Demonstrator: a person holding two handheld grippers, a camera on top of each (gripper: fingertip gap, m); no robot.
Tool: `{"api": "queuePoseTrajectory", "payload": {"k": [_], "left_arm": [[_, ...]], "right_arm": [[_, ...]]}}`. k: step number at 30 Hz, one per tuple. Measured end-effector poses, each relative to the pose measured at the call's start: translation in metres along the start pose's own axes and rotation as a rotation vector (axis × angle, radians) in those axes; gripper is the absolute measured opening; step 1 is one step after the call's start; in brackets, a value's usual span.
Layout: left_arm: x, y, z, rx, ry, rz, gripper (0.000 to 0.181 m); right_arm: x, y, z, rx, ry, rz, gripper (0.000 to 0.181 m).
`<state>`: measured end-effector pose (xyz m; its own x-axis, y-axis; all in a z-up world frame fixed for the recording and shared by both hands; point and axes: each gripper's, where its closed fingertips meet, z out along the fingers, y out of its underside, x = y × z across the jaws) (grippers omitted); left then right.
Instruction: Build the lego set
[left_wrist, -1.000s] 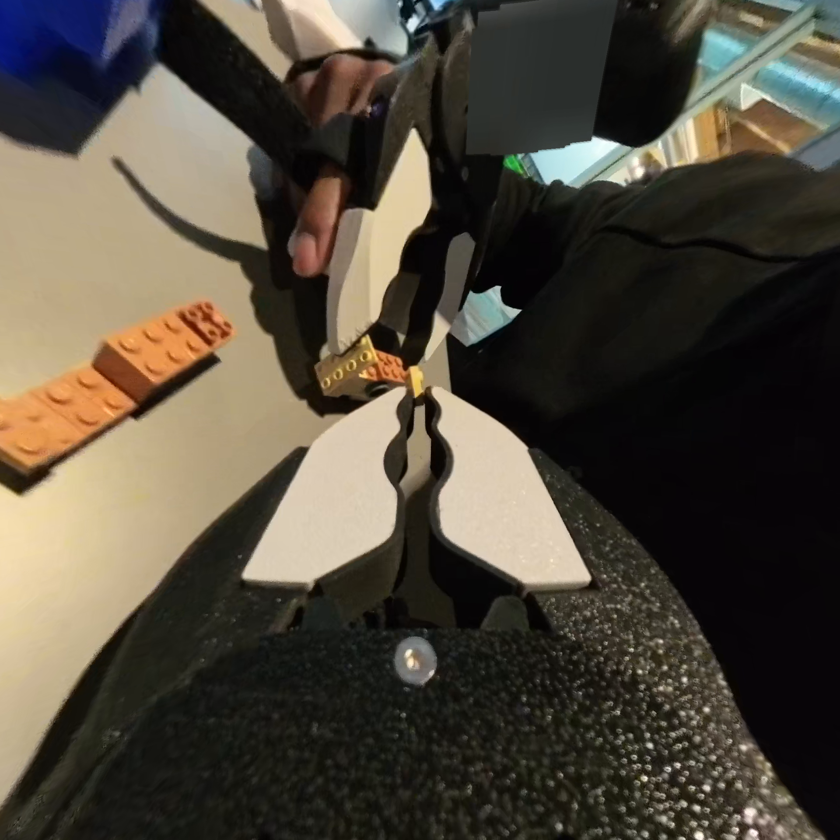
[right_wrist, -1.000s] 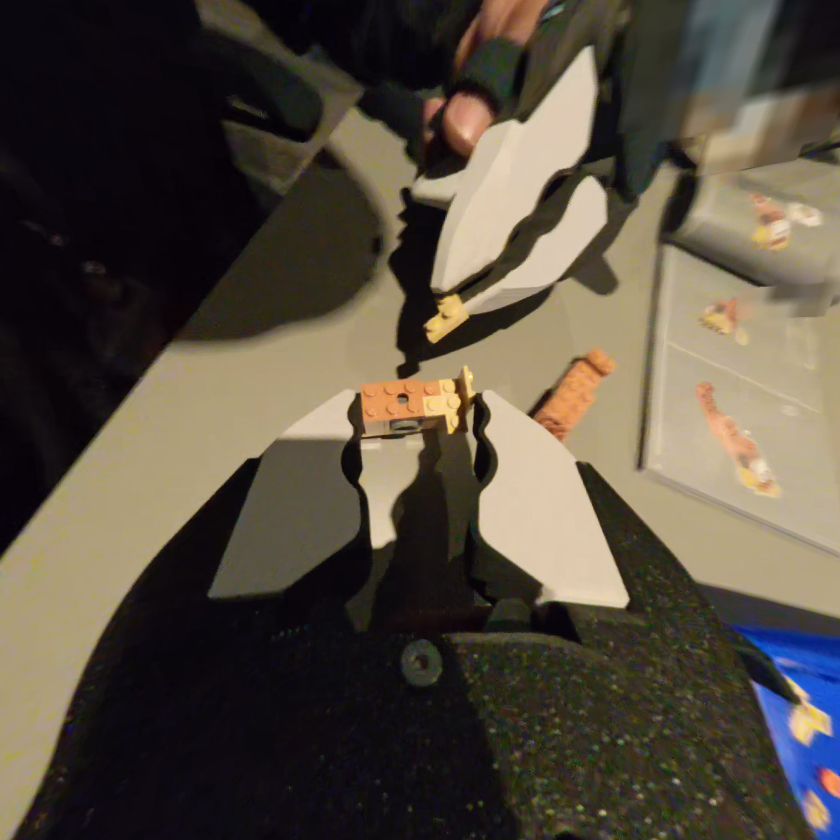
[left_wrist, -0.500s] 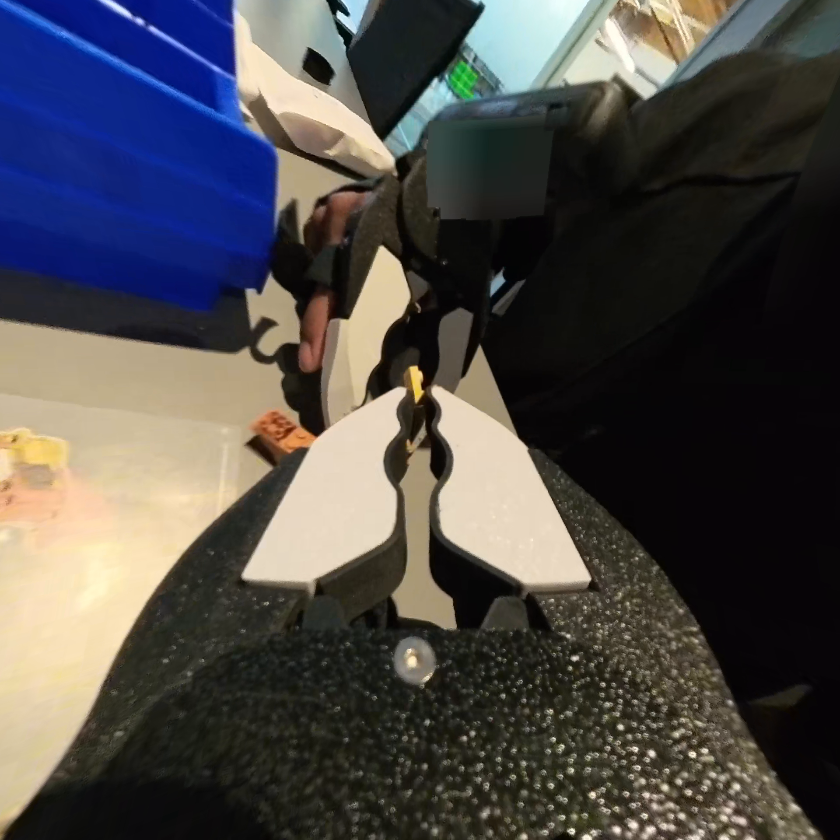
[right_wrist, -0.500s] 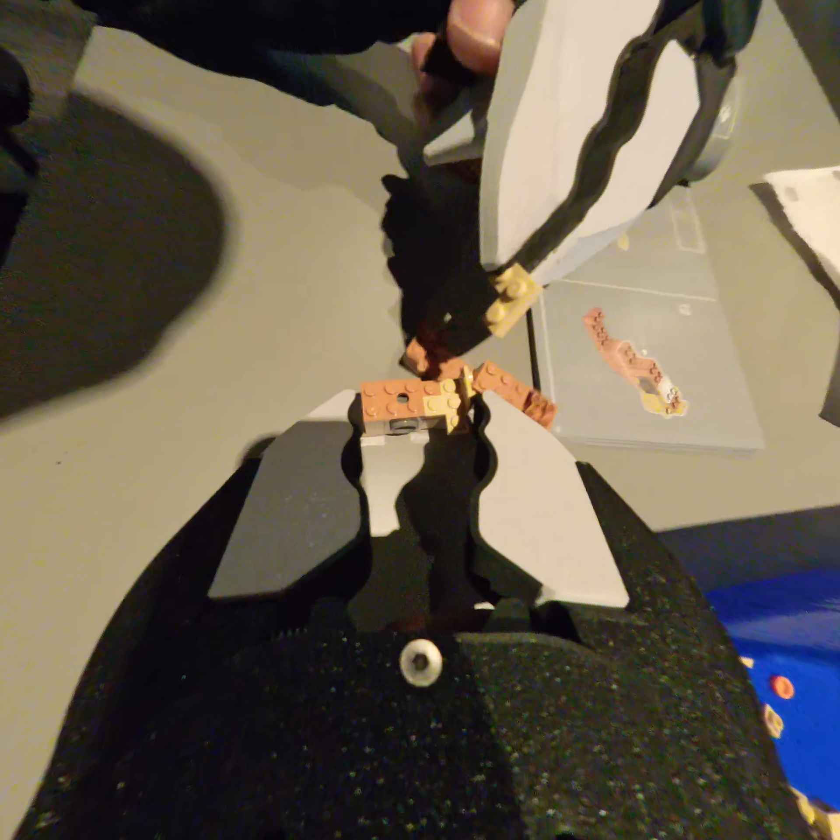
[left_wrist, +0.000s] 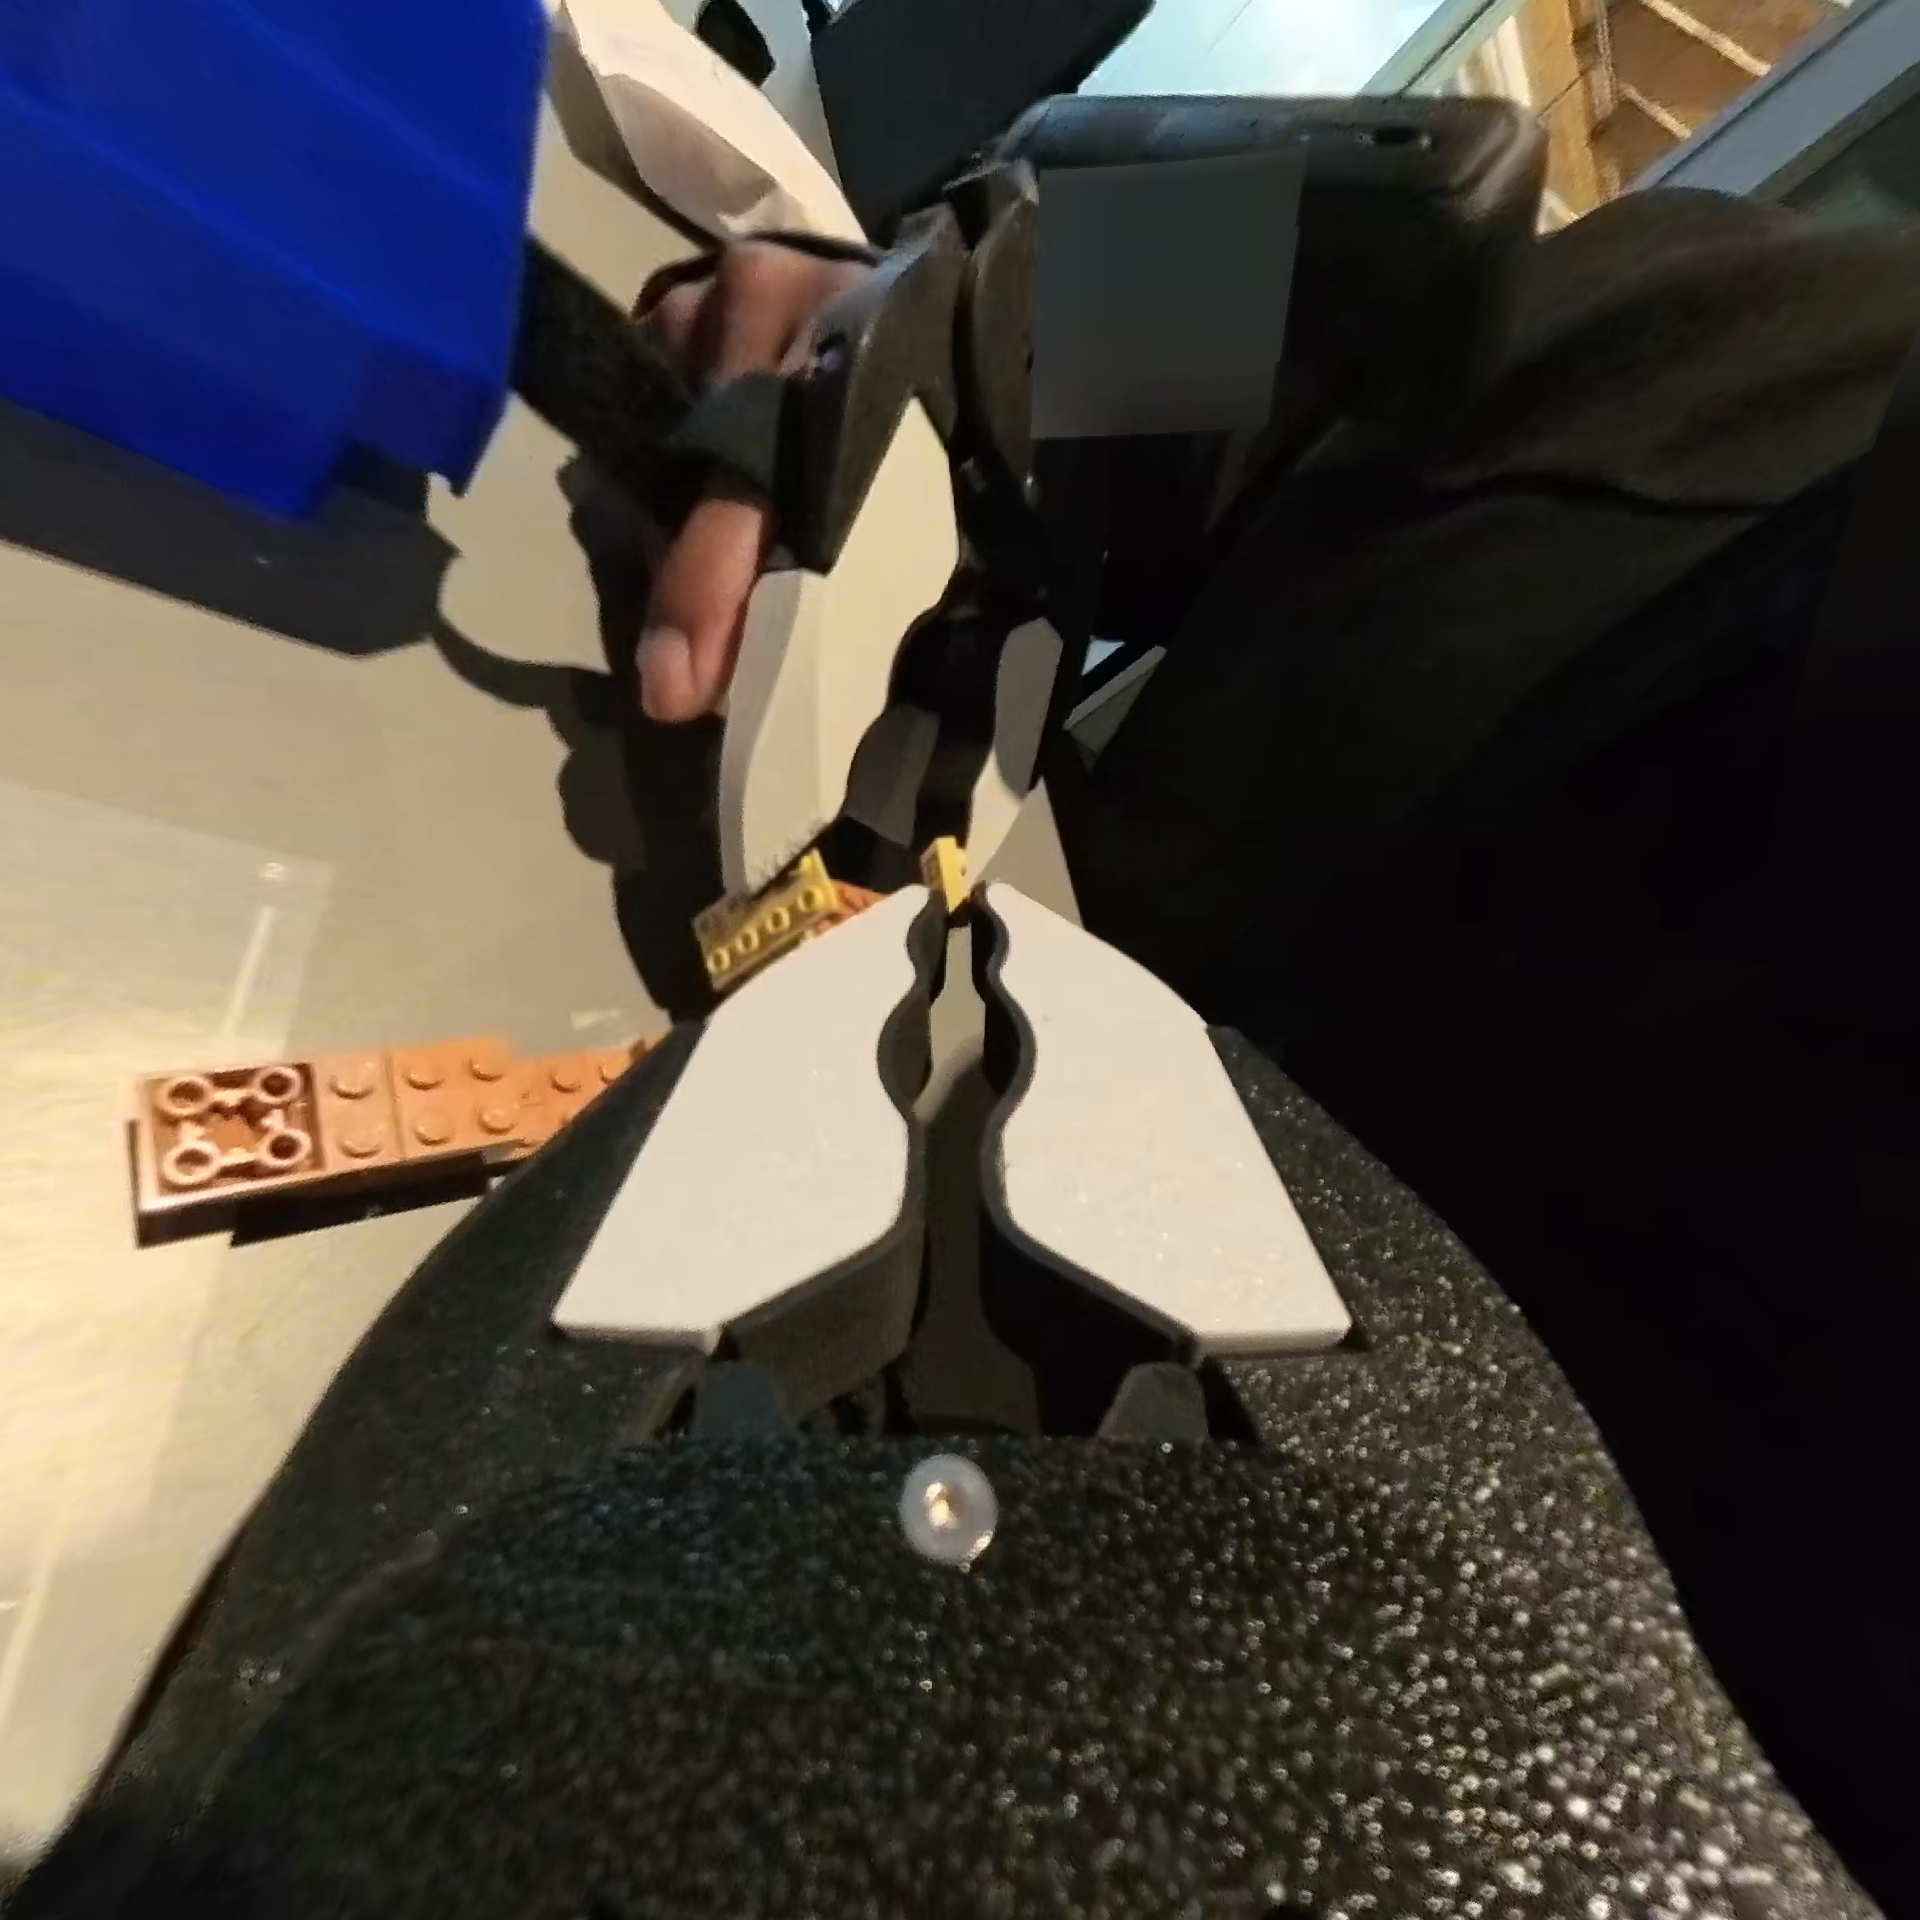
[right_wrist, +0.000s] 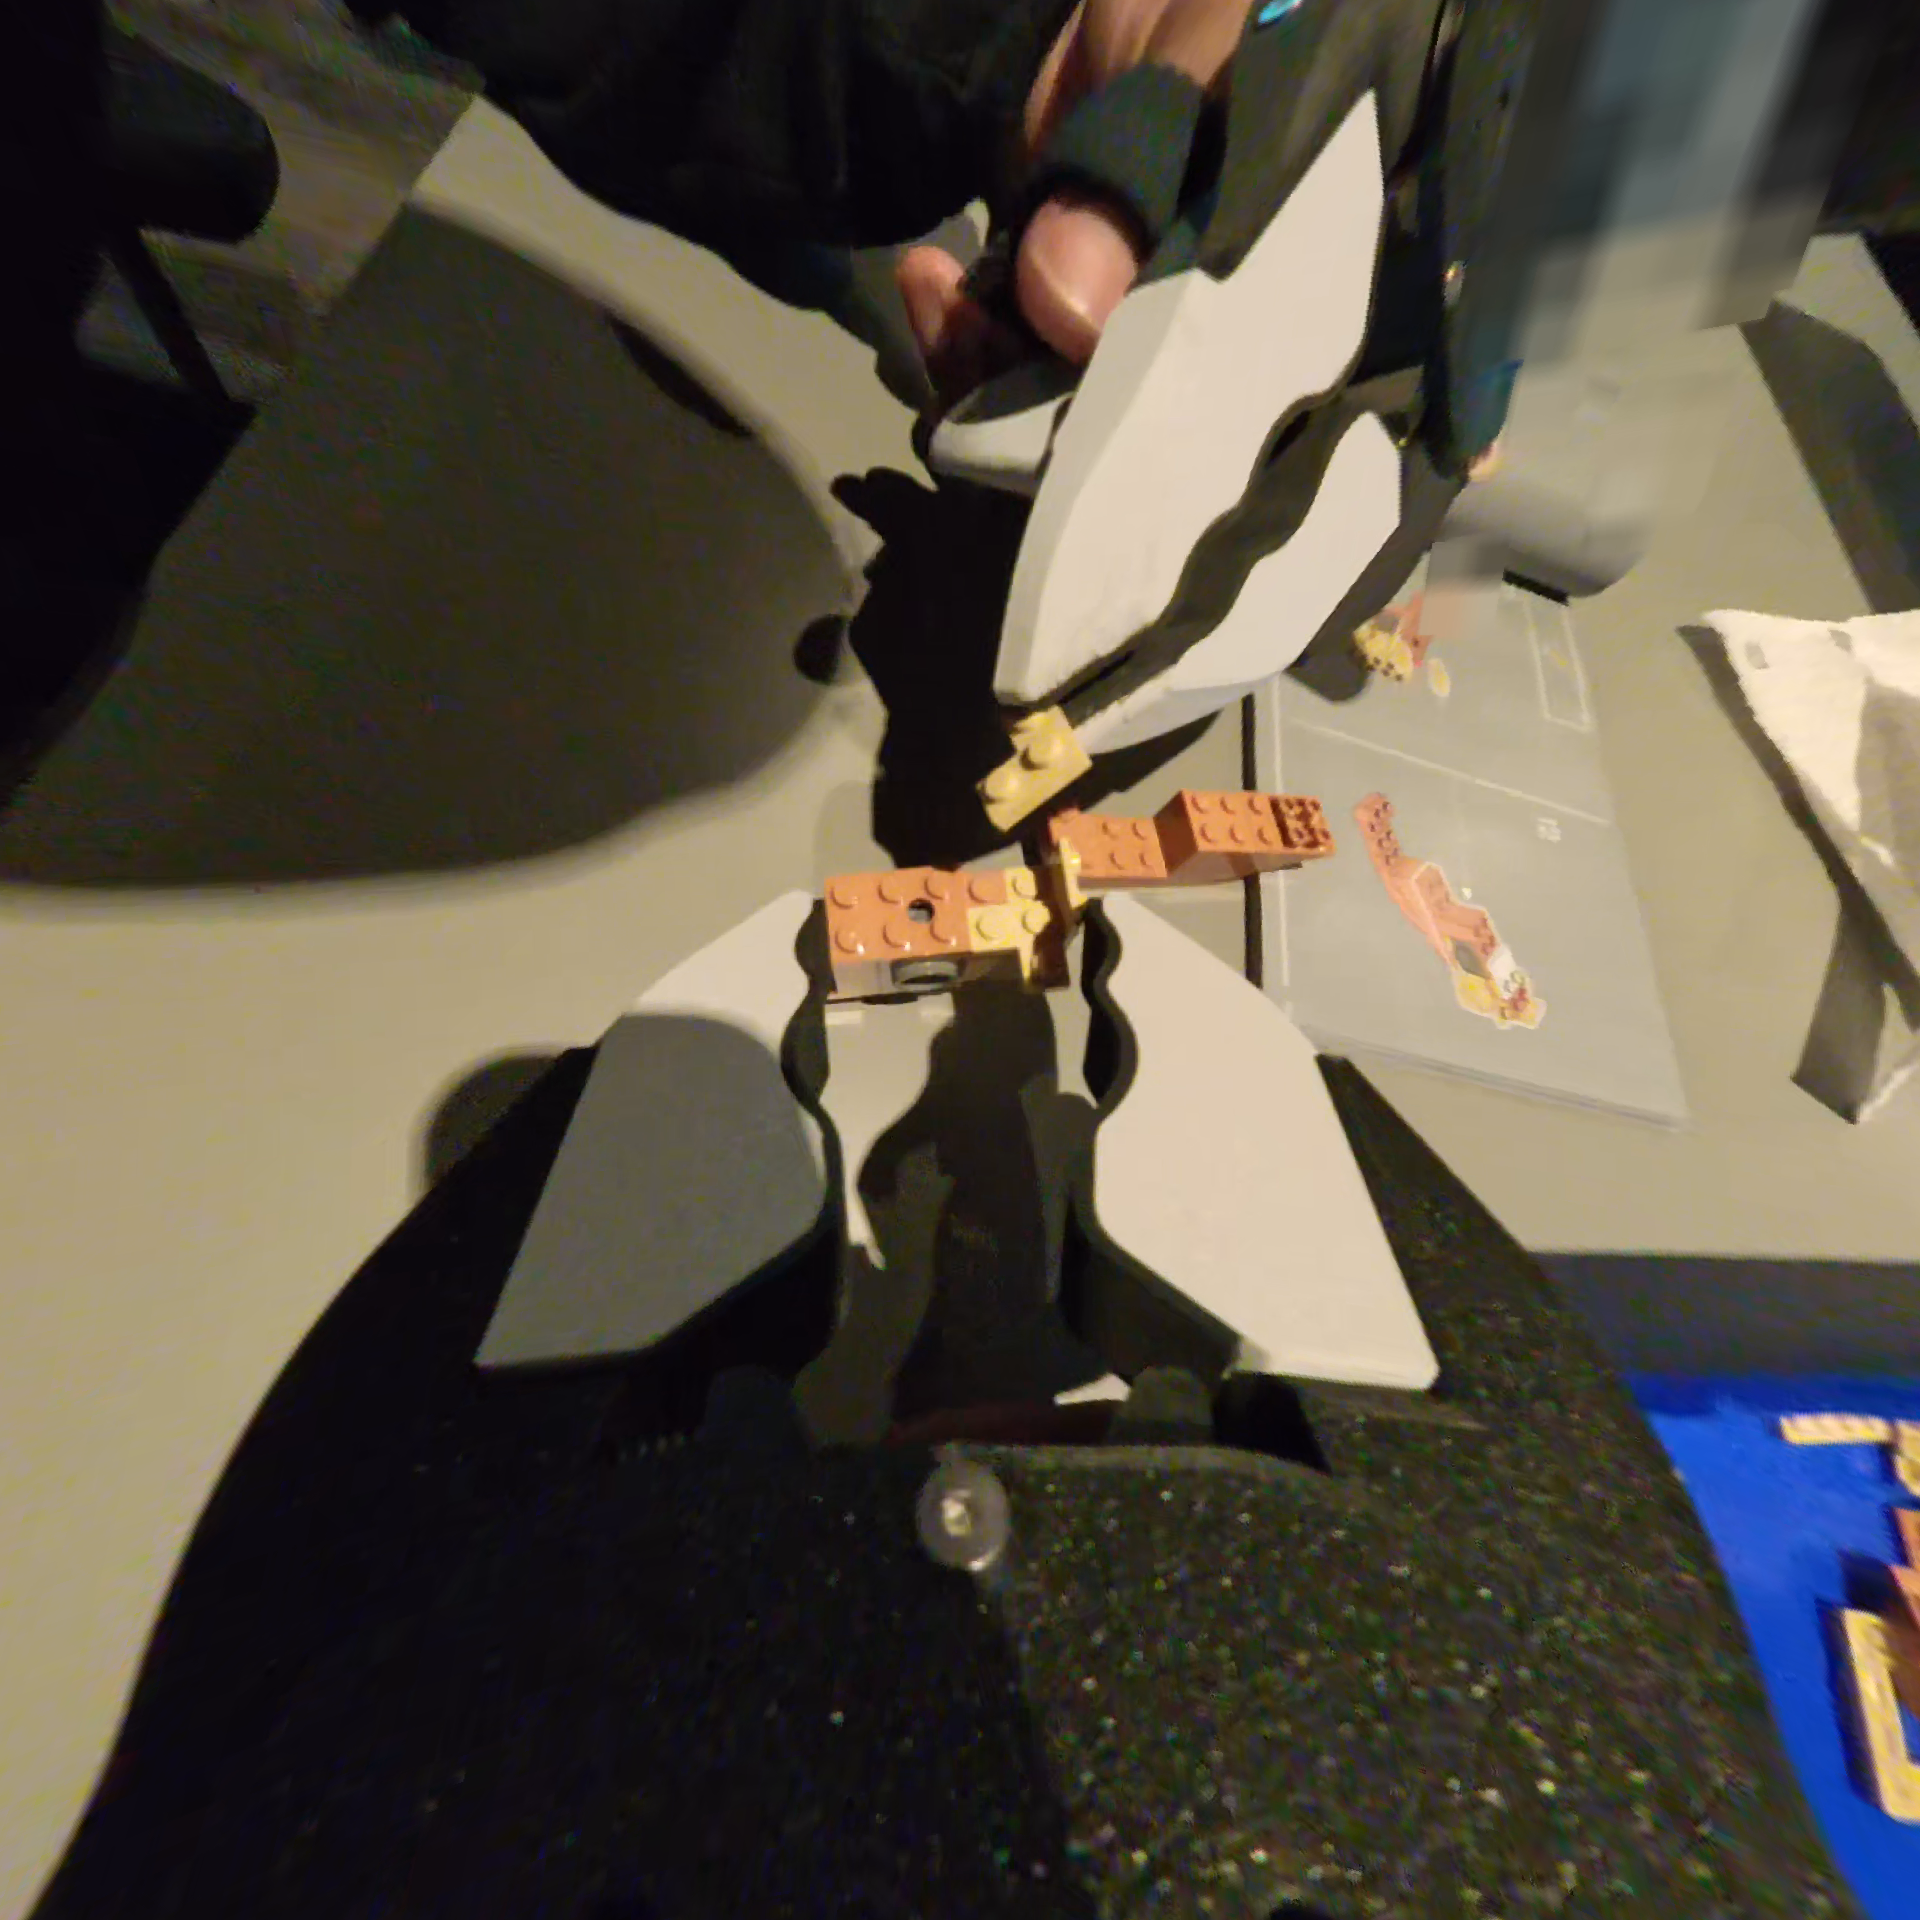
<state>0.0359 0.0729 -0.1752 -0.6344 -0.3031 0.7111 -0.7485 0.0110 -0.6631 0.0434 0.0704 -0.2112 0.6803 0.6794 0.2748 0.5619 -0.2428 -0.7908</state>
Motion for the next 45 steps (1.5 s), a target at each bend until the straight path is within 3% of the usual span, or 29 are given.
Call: {"api": "queuePoseTrajectory", "payload": {"k": [11, 30, 45], "left_arm": [[-0.014, 0.001, 0.017, 0.019, -0.027, -0.112, 0.004], [-0.02, 0.006, 0.023, -0.006, -0.074, -0.146, 0.004], [-0.03, 0.002, 0.02, 0.036, -0.144, -0.158, 0.006]], "right_arm": [[-0.004, 0.004, -0.012, 0.034, -0.015, -0.036, 0.046], [-0.006, 0.008, -0.013, 0.006, 0.016, -0.108, 0.046], [-0.002, 0.01, -0.014, -0.004, -0.009, 0.02, 0.046]]}}
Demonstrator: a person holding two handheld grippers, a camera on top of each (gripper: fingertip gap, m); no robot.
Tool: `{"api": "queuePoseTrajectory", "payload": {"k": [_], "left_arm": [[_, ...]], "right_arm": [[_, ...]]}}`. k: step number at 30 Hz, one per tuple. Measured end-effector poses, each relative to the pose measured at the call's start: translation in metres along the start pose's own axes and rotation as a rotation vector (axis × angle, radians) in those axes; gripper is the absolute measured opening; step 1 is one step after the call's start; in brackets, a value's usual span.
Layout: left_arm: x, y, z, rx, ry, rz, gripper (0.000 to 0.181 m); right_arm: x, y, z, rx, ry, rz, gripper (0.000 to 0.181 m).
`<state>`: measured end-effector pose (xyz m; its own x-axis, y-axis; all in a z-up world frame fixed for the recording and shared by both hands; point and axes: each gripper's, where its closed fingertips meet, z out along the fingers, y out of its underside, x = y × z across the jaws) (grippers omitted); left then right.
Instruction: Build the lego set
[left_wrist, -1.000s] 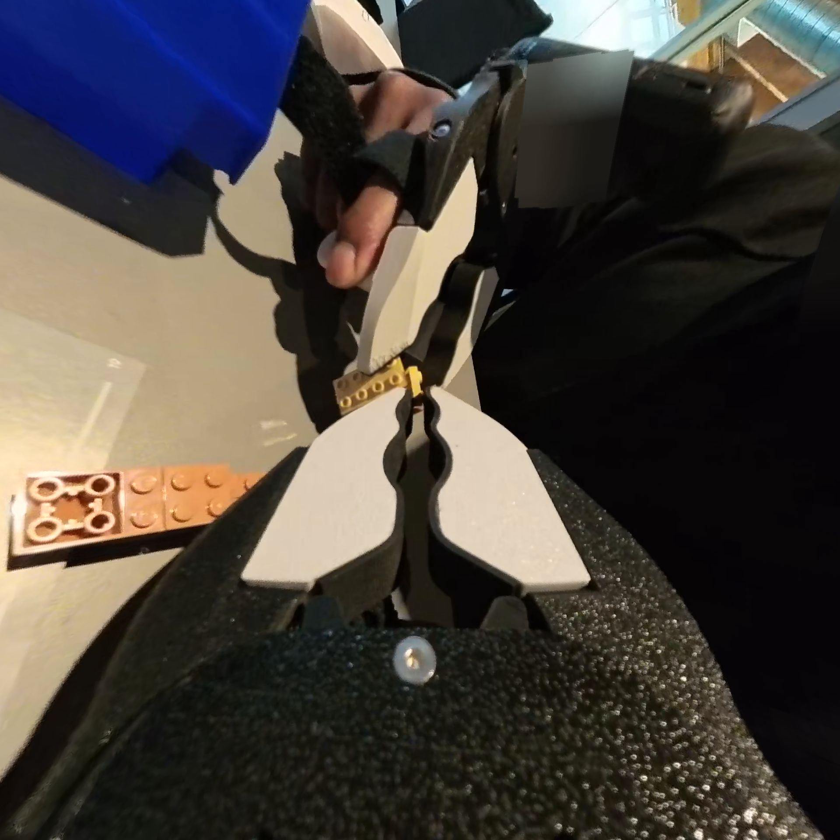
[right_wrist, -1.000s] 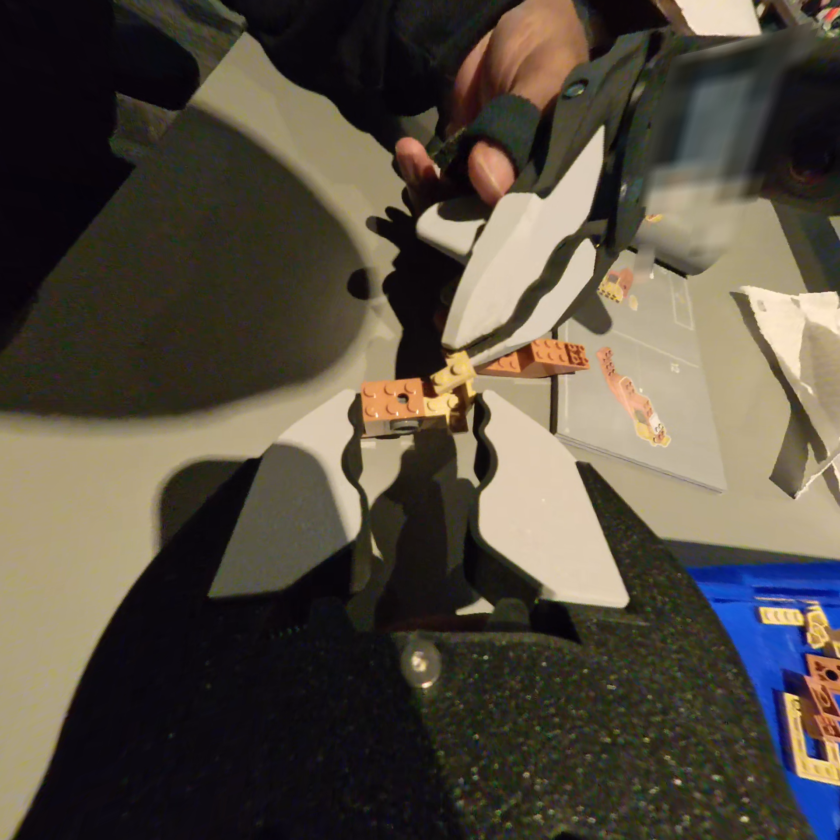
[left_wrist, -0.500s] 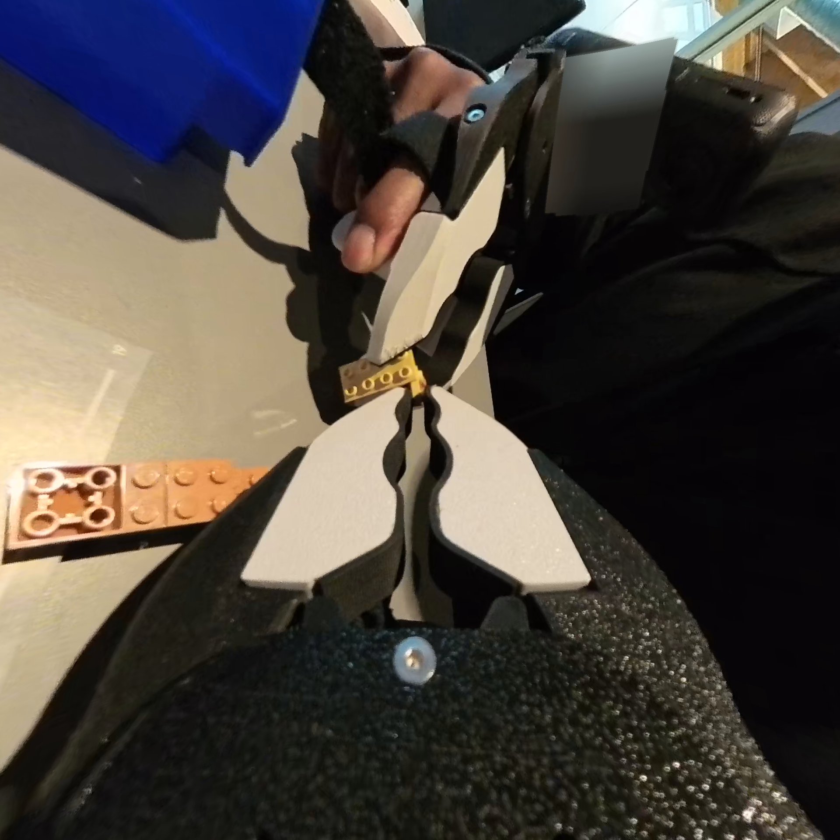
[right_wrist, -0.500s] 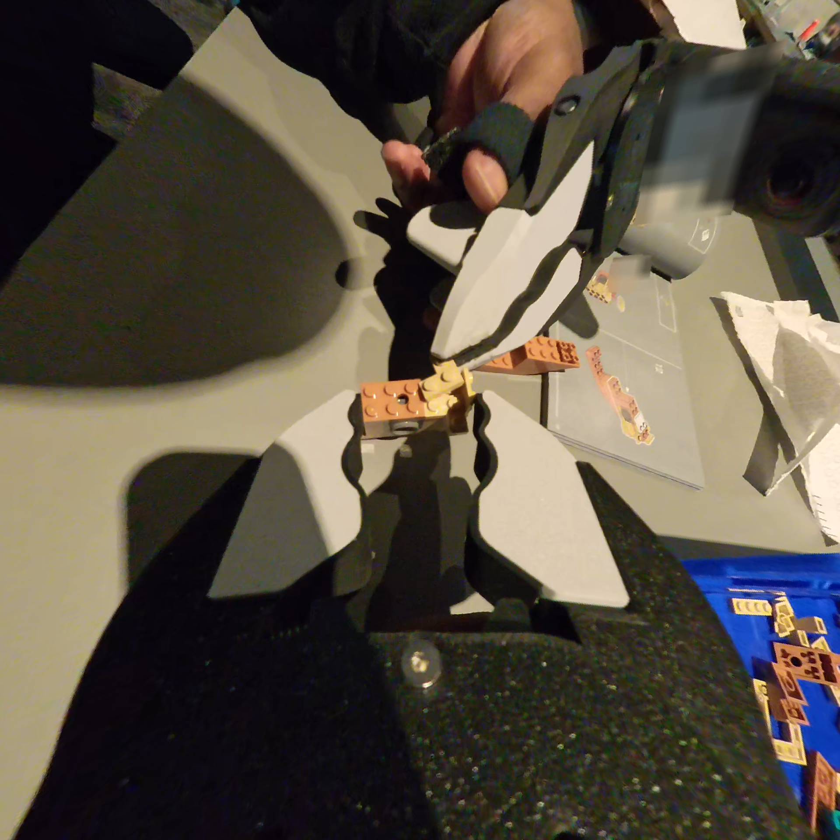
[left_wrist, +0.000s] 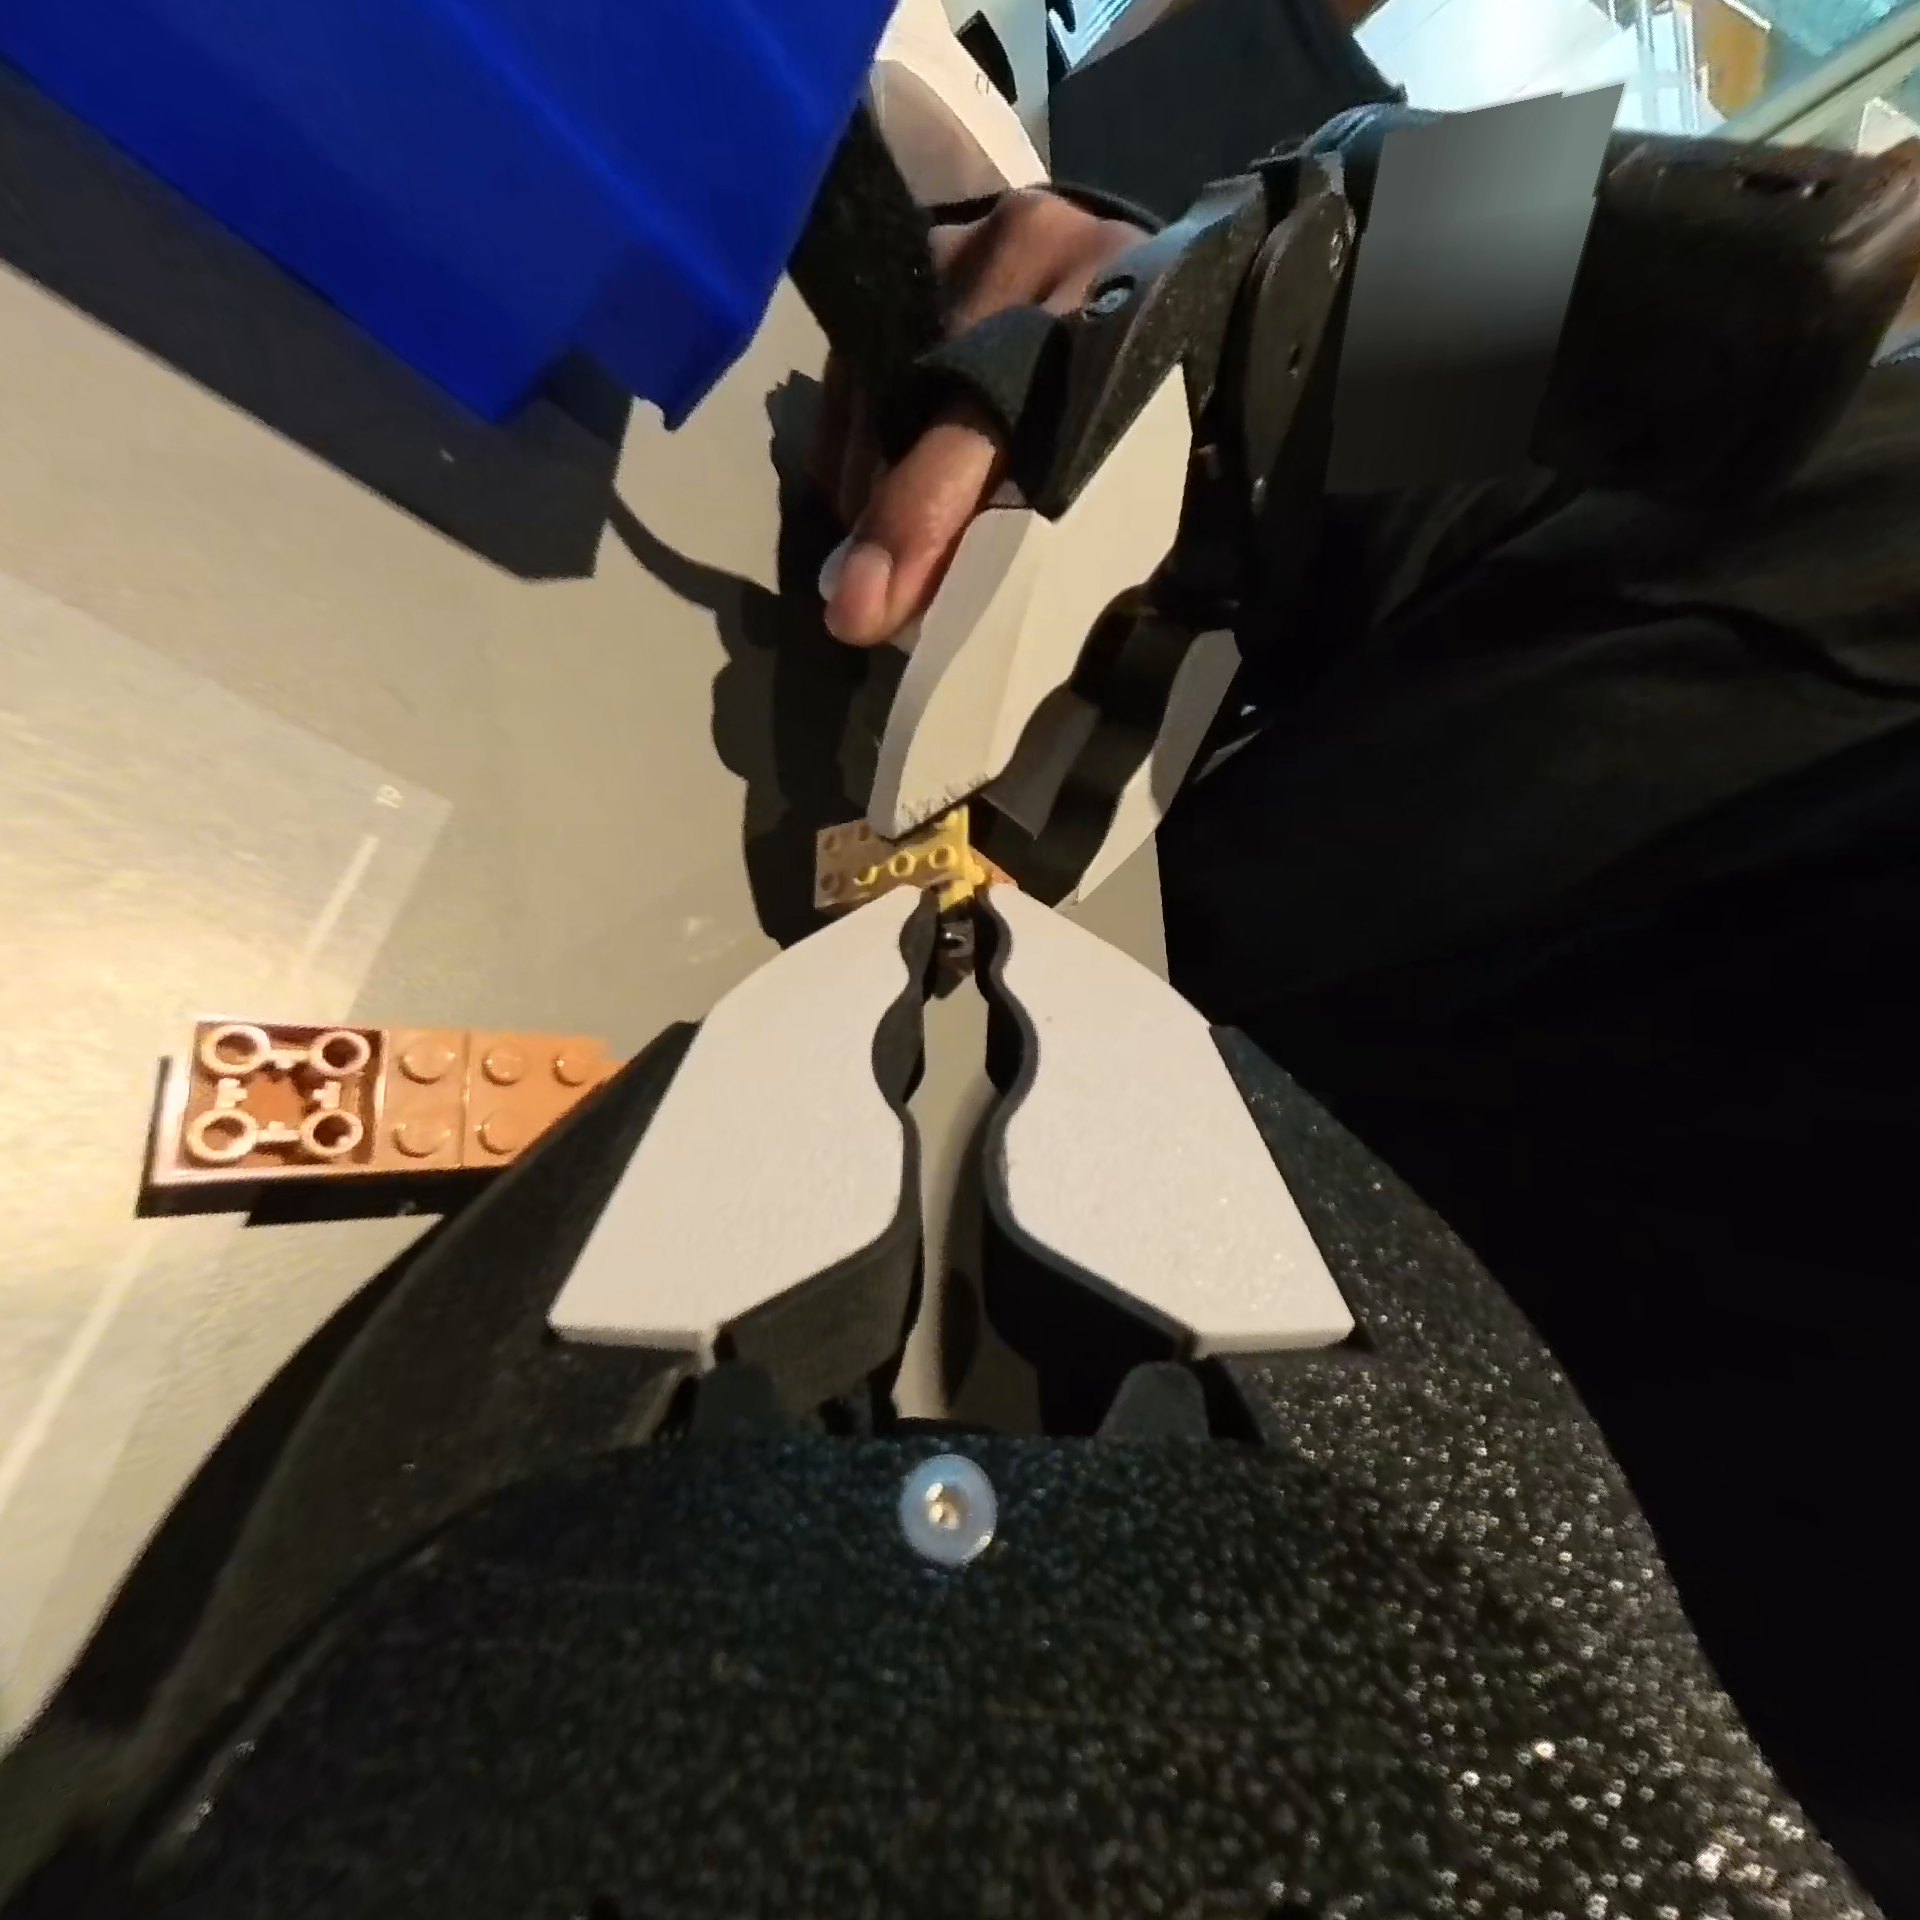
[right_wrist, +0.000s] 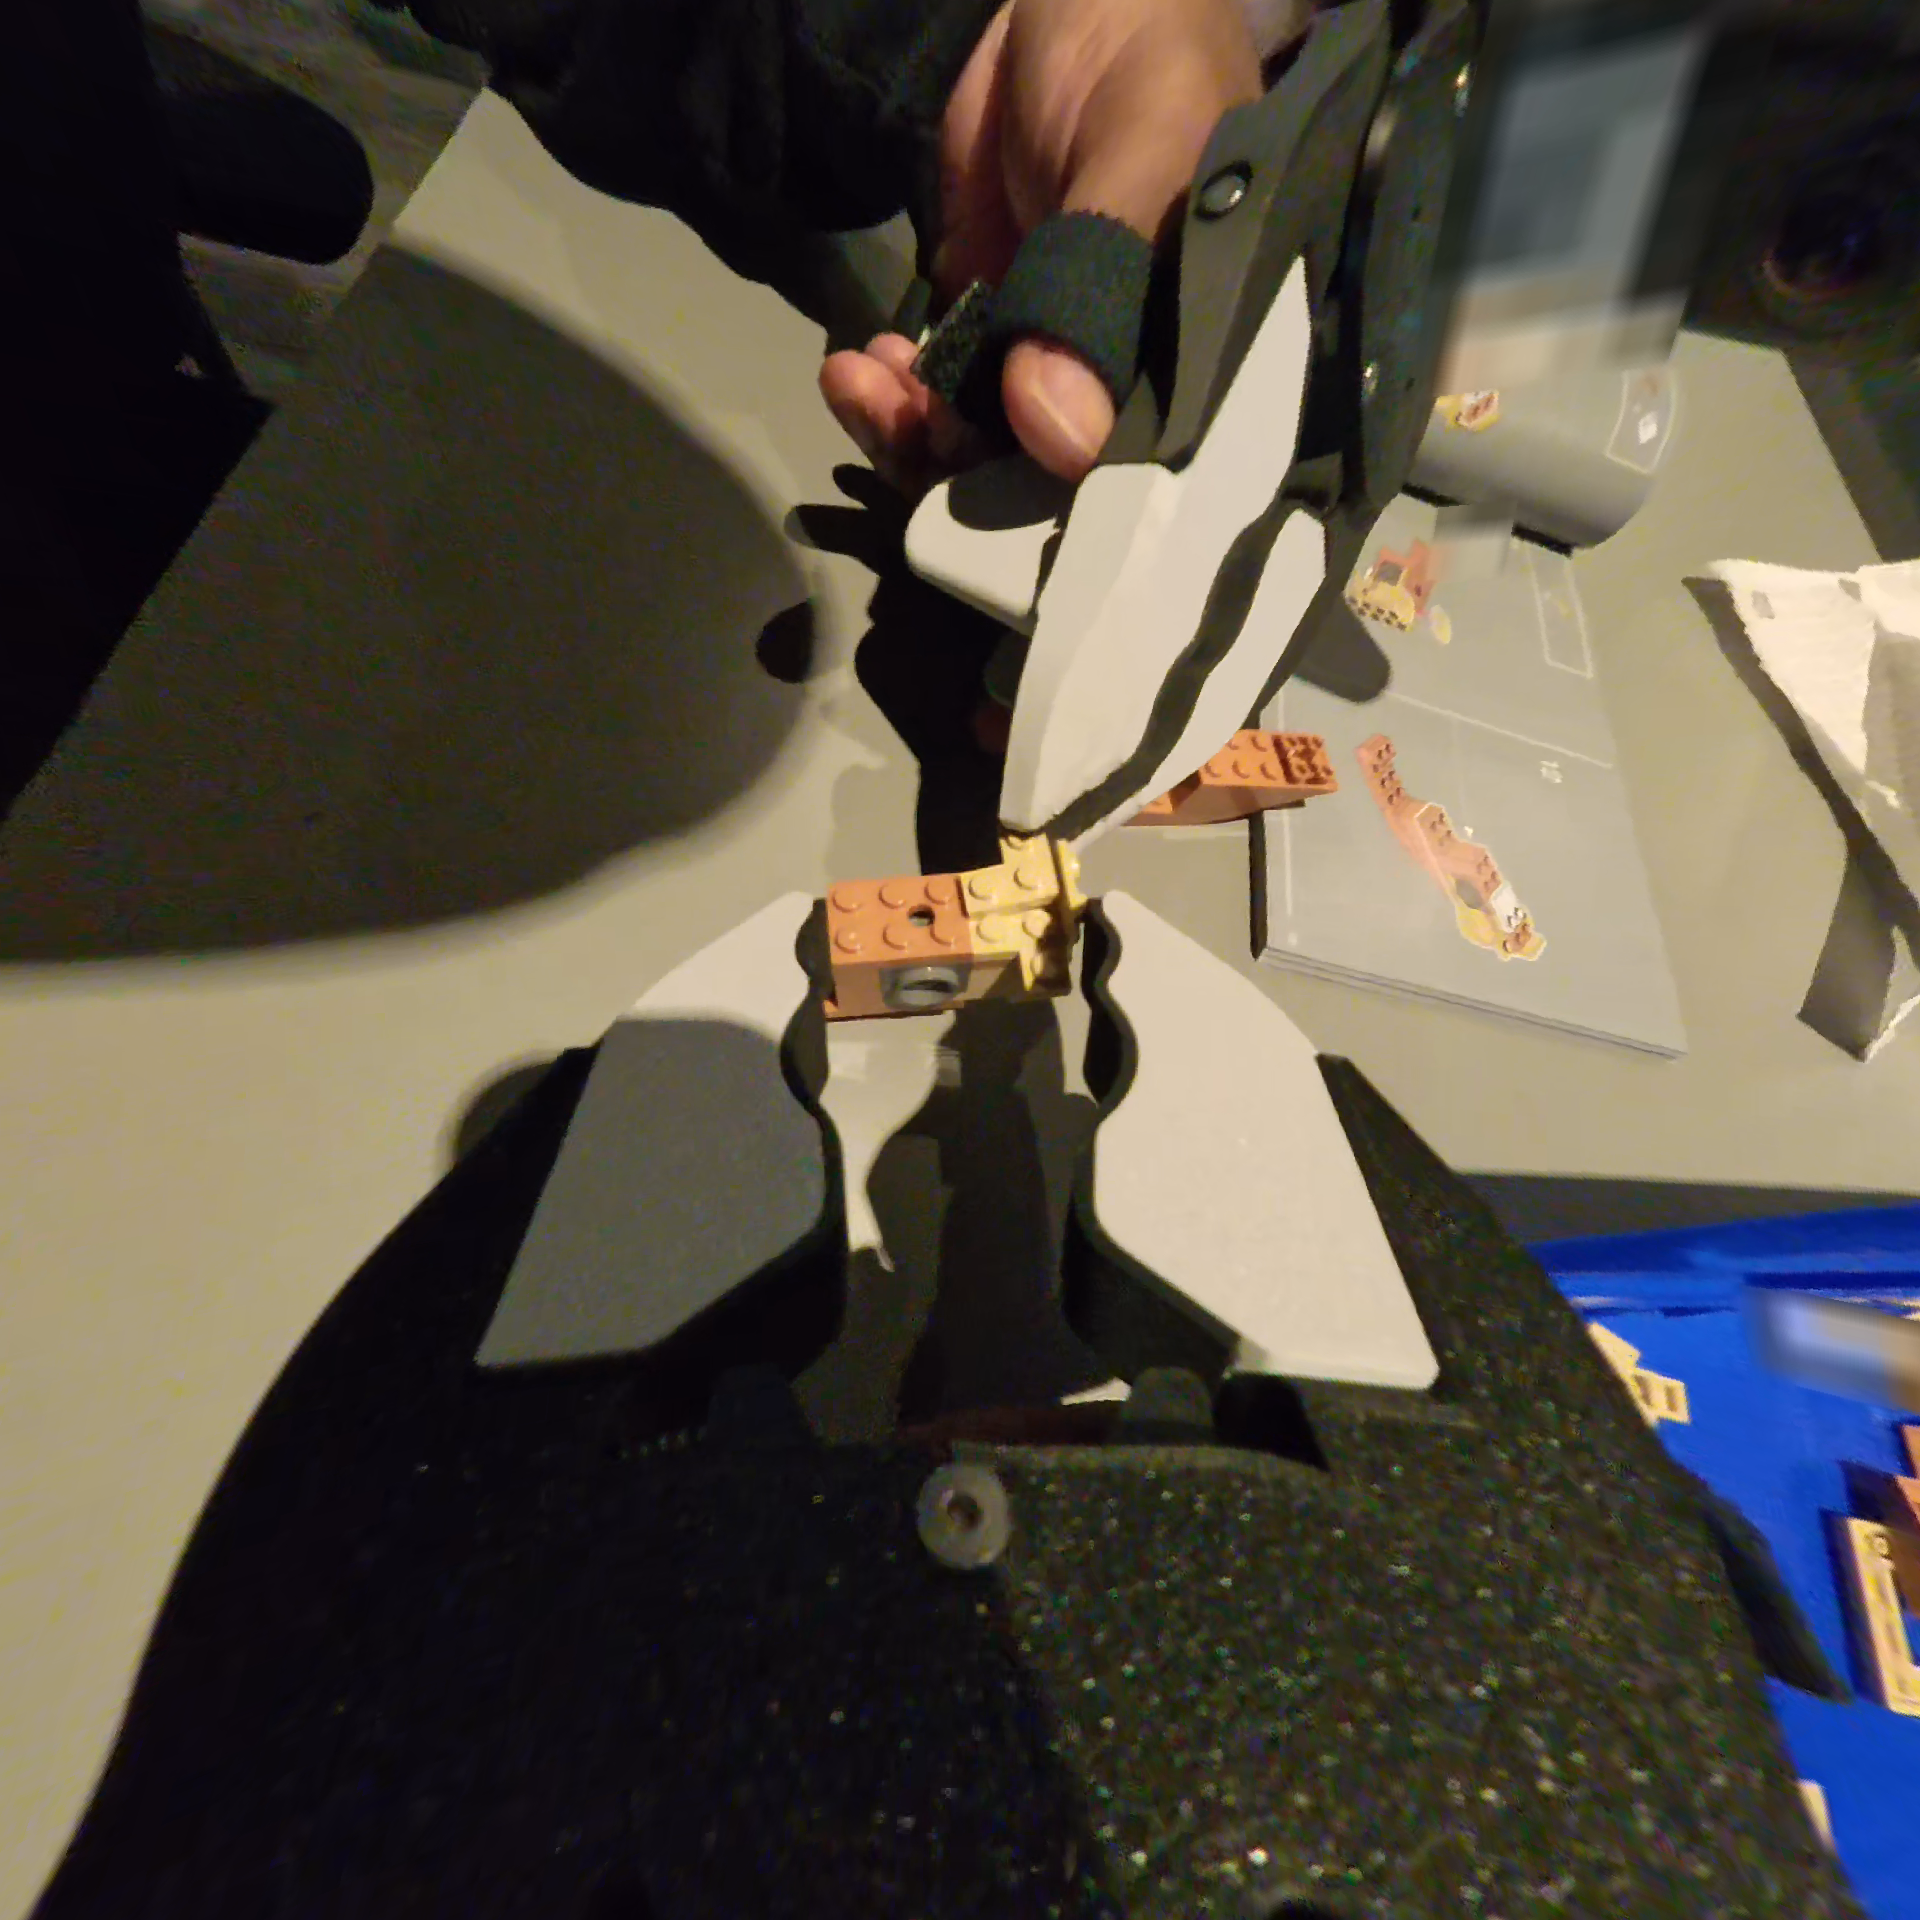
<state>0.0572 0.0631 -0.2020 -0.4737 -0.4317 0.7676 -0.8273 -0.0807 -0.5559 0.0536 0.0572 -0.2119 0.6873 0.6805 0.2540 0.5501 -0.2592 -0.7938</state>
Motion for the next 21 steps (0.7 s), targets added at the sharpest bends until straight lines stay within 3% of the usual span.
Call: {"api": "queuePoseTrajectory", "payload": {"k": [21], "left_arm": [[0.0021, 0.0018, -0.0001, -0.006, 0.025, -0.034, 0.004]], "right_arm": [[-0.0016, -0.002, -0.0019, 0.025, -0.02, -0.005, 0.046]]}}
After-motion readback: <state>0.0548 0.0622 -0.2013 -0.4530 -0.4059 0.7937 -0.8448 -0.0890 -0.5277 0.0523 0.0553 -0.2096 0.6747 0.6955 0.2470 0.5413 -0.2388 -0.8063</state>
